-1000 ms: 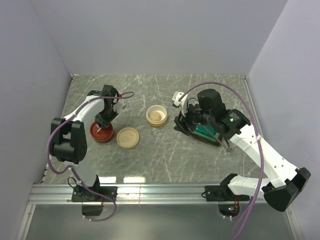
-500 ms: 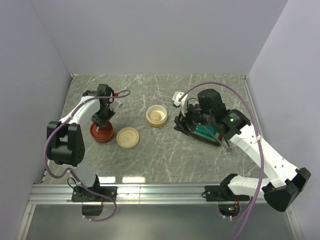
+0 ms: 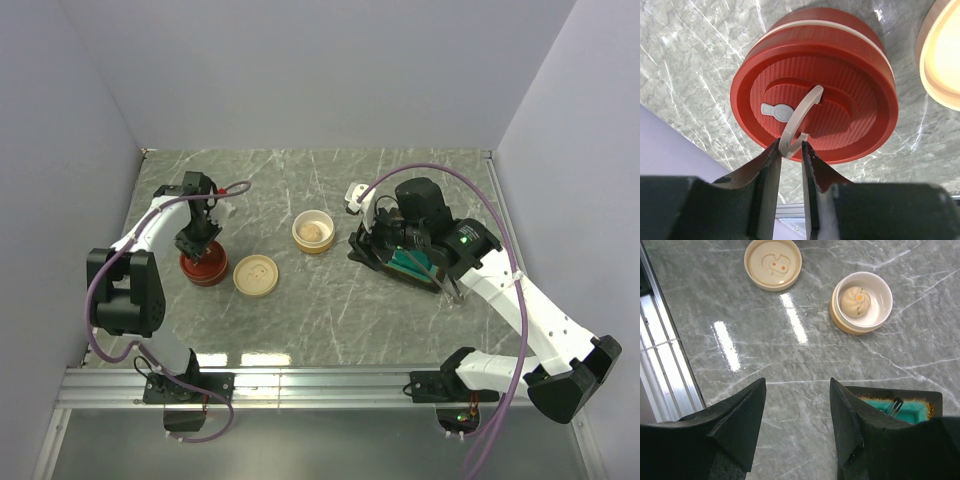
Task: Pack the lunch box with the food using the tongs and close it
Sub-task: Put the lid back on the lunch box
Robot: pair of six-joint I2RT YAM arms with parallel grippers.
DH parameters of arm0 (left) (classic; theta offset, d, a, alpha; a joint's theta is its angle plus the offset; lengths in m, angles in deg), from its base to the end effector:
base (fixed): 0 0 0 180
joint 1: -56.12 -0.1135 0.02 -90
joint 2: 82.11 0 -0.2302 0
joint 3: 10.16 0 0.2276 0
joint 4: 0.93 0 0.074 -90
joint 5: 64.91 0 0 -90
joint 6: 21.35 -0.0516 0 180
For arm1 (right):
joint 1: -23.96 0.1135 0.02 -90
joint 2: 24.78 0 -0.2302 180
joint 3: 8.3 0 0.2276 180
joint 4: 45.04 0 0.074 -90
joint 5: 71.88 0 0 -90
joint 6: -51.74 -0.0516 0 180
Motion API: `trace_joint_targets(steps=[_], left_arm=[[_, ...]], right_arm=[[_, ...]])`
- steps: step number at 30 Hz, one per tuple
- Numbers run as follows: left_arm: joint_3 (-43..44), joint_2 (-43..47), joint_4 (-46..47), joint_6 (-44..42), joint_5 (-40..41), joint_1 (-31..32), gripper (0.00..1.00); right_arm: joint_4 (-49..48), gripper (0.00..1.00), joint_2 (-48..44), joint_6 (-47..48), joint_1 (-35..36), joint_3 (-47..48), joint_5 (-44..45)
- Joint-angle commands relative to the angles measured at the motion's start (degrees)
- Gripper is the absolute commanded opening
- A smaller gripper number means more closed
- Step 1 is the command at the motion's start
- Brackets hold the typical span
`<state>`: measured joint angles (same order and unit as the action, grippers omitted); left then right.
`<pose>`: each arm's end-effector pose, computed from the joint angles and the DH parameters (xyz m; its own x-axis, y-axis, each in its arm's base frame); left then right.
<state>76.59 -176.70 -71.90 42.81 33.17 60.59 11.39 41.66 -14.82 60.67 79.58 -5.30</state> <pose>0.2879 -0.0152 0.1892 -0.8584 0.5000 -0.1146 0.4712 0.8570 0.2087 0.1795 0.1595 0.3381 -0.0997 -0.5297 -0.8423 -0.9256 0.3600 -0.1168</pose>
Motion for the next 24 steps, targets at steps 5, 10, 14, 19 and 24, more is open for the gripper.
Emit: trace_joint_targets(steps=[5,10,14,19,24], left_arm=[[0.78,2.04,0.48,-1.14,-3.85,-2.01,0.23],[0.79,1.34,0.22,-1.22,-4.91,-2.27,0.25],[0.87,0.98,0.66,-1.14,-4.91,-2.8,0.29],[1.84,0.9,0.31,-1.31,-5.09,-3.24,0.3],[3.51,0.9,-0.3,-1.57,-4.74,-3.59,0.31]], right_arm=[[-1.07,0.61,-1.92,-0.06,-0.41,-0.7,-0.05],[-1.15,0.61,-1.83,0.03,-0.41,-0.79,-0.05],[-0.98,0.61,-1.83,0.2,-0.41,-0.88,-0.13],[-0.98,0.61,-2.27,0.29,-0.5,-1.23,-0.05],[-0.89,0.61,-2.27,0.29,-0.5,-1.41,-0.05]])
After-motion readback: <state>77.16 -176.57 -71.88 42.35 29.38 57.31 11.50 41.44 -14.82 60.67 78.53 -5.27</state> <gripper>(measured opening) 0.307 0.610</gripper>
